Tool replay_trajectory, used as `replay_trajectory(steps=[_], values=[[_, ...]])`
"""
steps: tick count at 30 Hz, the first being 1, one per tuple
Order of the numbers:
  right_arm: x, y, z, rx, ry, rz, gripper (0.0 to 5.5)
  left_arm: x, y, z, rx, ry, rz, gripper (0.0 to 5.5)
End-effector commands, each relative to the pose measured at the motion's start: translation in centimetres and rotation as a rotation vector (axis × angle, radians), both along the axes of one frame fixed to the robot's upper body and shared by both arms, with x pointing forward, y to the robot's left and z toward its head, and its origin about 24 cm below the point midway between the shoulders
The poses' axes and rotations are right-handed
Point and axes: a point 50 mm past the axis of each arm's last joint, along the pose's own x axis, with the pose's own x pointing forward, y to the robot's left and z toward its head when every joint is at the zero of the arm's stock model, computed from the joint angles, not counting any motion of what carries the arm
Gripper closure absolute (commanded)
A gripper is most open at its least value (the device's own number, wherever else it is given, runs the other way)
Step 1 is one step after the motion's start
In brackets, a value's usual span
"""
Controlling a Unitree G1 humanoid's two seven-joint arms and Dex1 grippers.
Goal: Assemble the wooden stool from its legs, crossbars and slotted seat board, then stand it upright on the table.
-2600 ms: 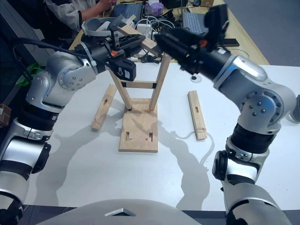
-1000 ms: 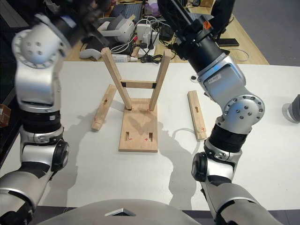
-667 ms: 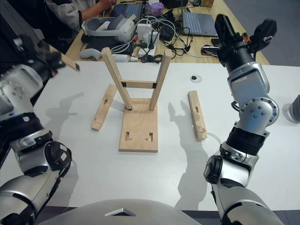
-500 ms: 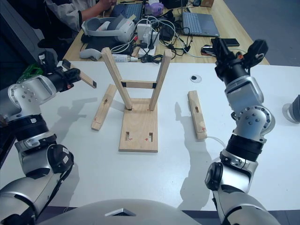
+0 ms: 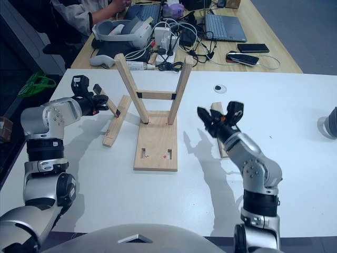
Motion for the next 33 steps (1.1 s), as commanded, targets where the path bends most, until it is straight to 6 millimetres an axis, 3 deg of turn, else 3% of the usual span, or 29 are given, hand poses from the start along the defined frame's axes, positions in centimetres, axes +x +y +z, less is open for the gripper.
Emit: replay_trajectory(steps=[1, 11, 15, 21, 24, 29, 33], values=[[-1.9, 1.1, -1.2, -0.055, 0.034, 0.072, 2.37, 0.0, -0.1, 0.3, 0.03, -0.006, -0.014, 5.1], [-2.4, 1.3, -1.5, -0.074, 0.04, 0.082, 2.37, -0.6, 0.1, -1.4, 0.212, 0.078, -0.056, 5.1], [-2.5, 1.4, -1.5, -0.078, 0.039, 0.087, 2.37, -1.1, 0.1, -2.4, 0.196, 0.132, -0.053, 5.1], [-2.7, 1.0, -1.5, -0.087, 0.042, 0.074, 2.37, -4.6, 1.4, -2.3, 0.11, 0.208, -0.025, 5.1], [-3.0, 1.0, -1.7, -0.083, 0.049, 0.069, 2.37, -6.0, 1.0, -1.8, 0.096, 0.217, -0.051, 5.1], [-2.9, 1.3, -1.6, -0.08, 0.044, 0.072, 2.37, -4.9, -0.2, -0.8, 0.124, 0.175, -0.095, 5.1], [-2.7, 1.5, -1.6, -0.08, 0.042, 0.079, 2.37, -3.3, 0.1, 0.2, 0.183, 0.147, -0.14, 5.1]])
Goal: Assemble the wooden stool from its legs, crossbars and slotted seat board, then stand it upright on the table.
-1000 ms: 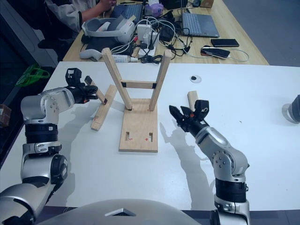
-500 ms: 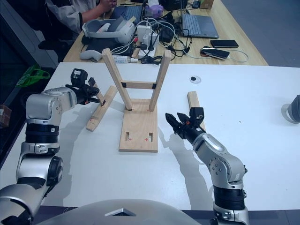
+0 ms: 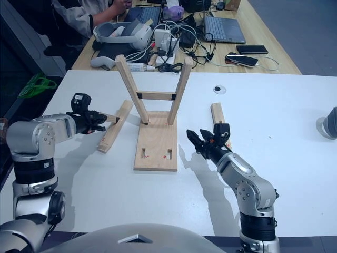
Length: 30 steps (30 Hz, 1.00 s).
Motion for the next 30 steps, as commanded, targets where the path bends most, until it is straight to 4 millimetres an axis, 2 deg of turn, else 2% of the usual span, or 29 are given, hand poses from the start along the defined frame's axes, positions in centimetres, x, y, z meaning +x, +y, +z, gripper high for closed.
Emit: replay_trajectory(steps=[1, 6, 10, 14, 18, 22, 25, 30], values=[[0.4, 0.4, 0.3, -0.011, -0.012, 0.015, 2.37, 1.4, 0.6, 0.6, 0.071, 0.011, -0.056, 5.1], [0.6, 0.7, 0.2, -0.004, -0.016, 0.028, 2.37, 3.1, 1.9, 2.0, 0.153, -0.006, -0.14, 5.1], [0.6, 1.0, 0.1, 0.002, -0.016, 0.048, 2.37, 4.0, 2.0, 2.9, 0.164, -0.016, -0.203, 5.1], [0.4, 1.2, 0.4, 0.016, -0.022, 0.113, 2.37, 2.9, 2.1, 3.1, 0.152, 0.046, -0.297, 5.1], [0.2, 1.4, 0.9, 0.031, -0.031, 0.183, 2.37, 0.3, 2.4, 2.7, 0.168, 0.16, -0.424, 5.1], [-0.1, 1.9, 1.4, 0.053, -0.037, 0.26, 2.37, -2.0, 2.7, 3.0, 0.214, 0.24, -0.557, 5.1], [-0.1, 2.0, 1.6, 0.059, -0.041, 0.289, 2.37, -1.9, 2.4, 3.2, 0.236, 0.243, -0.615, 5.1], [0.1, 2.3, 1.7, 0.061, -0.043, 0.306, 2.37, -0.2, 0.7, 3.2, 0.249, 0.188, -0.669, 5.1]])
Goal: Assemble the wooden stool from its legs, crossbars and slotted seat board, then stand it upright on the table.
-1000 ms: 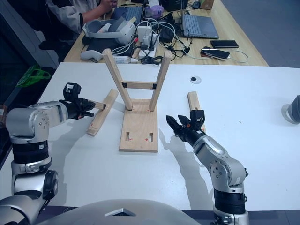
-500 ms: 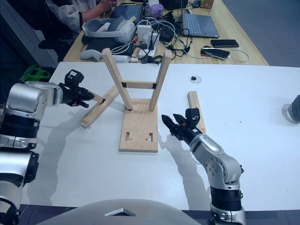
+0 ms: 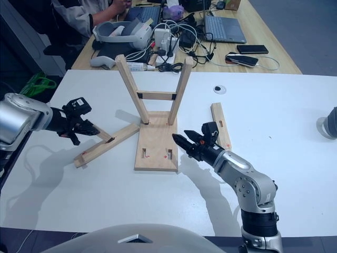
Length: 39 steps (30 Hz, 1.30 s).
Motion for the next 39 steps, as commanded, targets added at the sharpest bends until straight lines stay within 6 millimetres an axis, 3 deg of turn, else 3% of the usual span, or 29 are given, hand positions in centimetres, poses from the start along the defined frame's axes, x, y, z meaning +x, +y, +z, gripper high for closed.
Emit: replay_trajectory(steps=[1, 8, 15, 20, 23, 30, 34, 39], values=[[0.3, 0.4, 0.5, 0.001, -0.014, 0.034, 2.37, 1.5, -1.8, -0.2, -0.017, -0.029, -0.047, 5.1], [1.2, 1.2, 1.5, 0.029, -0.045, 0.06, 2.37, 2.5, -3.5, 0.1, -0.057, -0.06, -0.099, 5.1], [7.0, 6.6, 3.9, -0.028, -0.154, 0.194, 2.37, 2.2, -4.6, 0.2, -0.052, -0.063, -0.175, 5.1], [8.5, 9.6, 4.1, -0.1, -0.13, 0.262, 2.37, 2.8, -5.9, 0.4, -0.037, -0.102, -0.223, 5.1], [8.3, 9.5, 3.6, -0.123, -0.115, 0.27, 2.37, 3.1, -6.6, 0.4, -0.026, -0.12, -0.258, 5.1], [8.2, 6.9, 2.4, -0.196, -0.08, 0.209, 2.37, 4.9, -6.4, 0.0, 0.102, -0.066, -0.389, 5.1], [7.9, 6.6, 1.9, -0.201, -0.069, 0.198, 2.37, 6.8, -6.2, 0.7, 0.136, -0.062, -0.381, 5.1], [7.7, 6.9, 1.8, -0.192, -0.063, 0.198, 2.37, 7.6, -7.0, 0.2, 0.131, -0.044, -0.393, 5.1]])
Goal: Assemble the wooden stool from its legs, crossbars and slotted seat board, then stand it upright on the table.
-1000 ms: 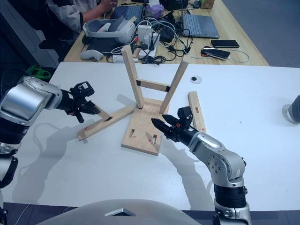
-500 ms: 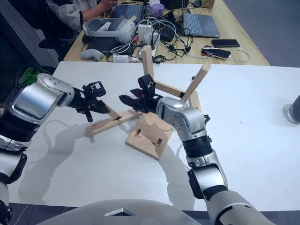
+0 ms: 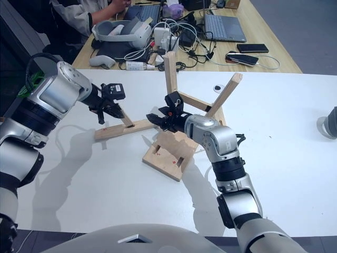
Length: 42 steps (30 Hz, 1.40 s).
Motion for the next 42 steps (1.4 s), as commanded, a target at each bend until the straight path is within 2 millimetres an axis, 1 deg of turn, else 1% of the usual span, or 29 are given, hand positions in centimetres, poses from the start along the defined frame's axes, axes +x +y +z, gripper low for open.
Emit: replay_trajectory(steps=[1, 4, 10, 11, 16, 21, 23, 26, 28, 30, 31, 32, 35, 37, 39, 40, 42], values=[[-0.2, 0.2, 0.1, 0.0, -0.001, 0.001, 2.37, 0.3, -1.0, -0.5, 0.005, 0.012, -0.024, 5.1], [-0.6, 0.0, 0.3, 0.021, 0.008, 0.001, 2.37, 0.0, -2.1, -1.1, -0.02, 0.041, -0.049, 5.1], [-1.1, -0.8, 0.6, 0.034, 0.017, -0.017, 2.37, 0.2, -2.1, -0.1, -0.056, 0.041, -0.044, 5.1], [-1.1, -0.9, 0.6, 0.034, 0.019, -0.02, 2.37, 0.3, -2.1, 0.0, -0.065, 0.038, -0.038, 4.71], [-1.2, -0.9, 0.5, 0.033, 0.022, -0.027, 2.37, 0.4, -2.2, 1.1, -0.124, 0.011, -0.018, 3.97], [-1.5, -1.2, 0.4, 0.03, 0.026, -0.036, 2.37, 0.5, -1.7, 3.2, -0.227, -0.055, 0.046, 3.97], [-1.5, -1.5, 0.4, 0.033, 0.024, -0.04, 2.37, 0.1, -1.6, 4.3, -0.288, -0.078, 0.059, 3.97], [-1.8, -2.0, 0.5, 0.046, 0.028, -0.057, 2.37, -1.0, -1.4, 5.9, -0.404, -0.103, 0.091, 3.97], [-2.1, -2.5, 0.4, 0.049, 0.035, -0.072, 2.37, -1.8, -1.2, 6.0, -0.461, -0.121, 0.123, 3.97], [-2.4, -3.2, 0.2, 0.051, 0.041, -0.085, 2.37, -2.2, -1.4, 5.8, -0.548, -0.149, 0.16, 3.97], [-2.5, -3.4, 0.2, 0.05, 0.041, -0.092, 2.37, -2.2, -1.6, 5.7, -0.59, -0.174, 0.175, 3.97], [-2.5, -3.7, 0.2, 0.051, 0.034, -0.106, 2.37, -2.0, -1.9, 5.8, -0.64, -0.235, 0.207, 3.97], [-2.3, -4.8, 0.4, 0.081, -0.003, -0.17, 2.37, -0.9, -2.5, 6.5, -0.818, -0.424, 0.4, 3.97], [-2.4, -5.7, 0.6, 0.138, -0.042, -0.235, 2.37, -0.5, -2.9, 6.5, -0.866, -0.557, 0.5, 3.97], [-2.8, -7.0, 1.0, 0.211, -0.102, -0.35, 2.37, -0.6, -3.2, 6.5, -0.932, -0.632, 0.599, 3.97], [-3.2, -7.9, 1.3, 0.231, -0.154, -0.436, 2.37, -1.0, -3.2, 6.4, -0.948, -0.671, 0.639, 3.97], [-4.5, -9.3, 1.5, 0.209, -0.259, -0.584, 2.37, -1.9, -2.7, 5.9, -0.977, -0.725, 0.737, 3.97]])
